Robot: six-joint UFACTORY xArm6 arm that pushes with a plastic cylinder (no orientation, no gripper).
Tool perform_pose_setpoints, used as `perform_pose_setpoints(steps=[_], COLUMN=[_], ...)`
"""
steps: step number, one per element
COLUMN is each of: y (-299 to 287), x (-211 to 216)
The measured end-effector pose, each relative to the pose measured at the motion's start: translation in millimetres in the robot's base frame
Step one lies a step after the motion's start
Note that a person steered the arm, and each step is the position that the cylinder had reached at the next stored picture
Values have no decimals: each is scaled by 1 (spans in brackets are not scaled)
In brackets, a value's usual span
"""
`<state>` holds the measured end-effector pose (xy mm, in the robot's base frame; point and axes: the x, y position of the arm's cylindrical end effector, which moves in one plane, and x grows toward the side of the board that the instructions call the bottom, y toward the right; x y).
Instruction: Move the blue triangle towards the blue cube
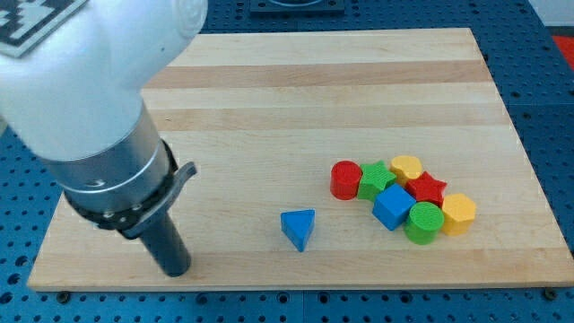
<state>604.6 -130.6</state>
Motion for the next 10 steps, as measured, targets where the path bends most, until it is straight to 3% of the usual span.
perform_pose_setpoints(steps=[3,4,5,6,7,8,10], y=[165,183,167,148,125,110,145], x=[-36,-18,14,13,-9,-64,-56])
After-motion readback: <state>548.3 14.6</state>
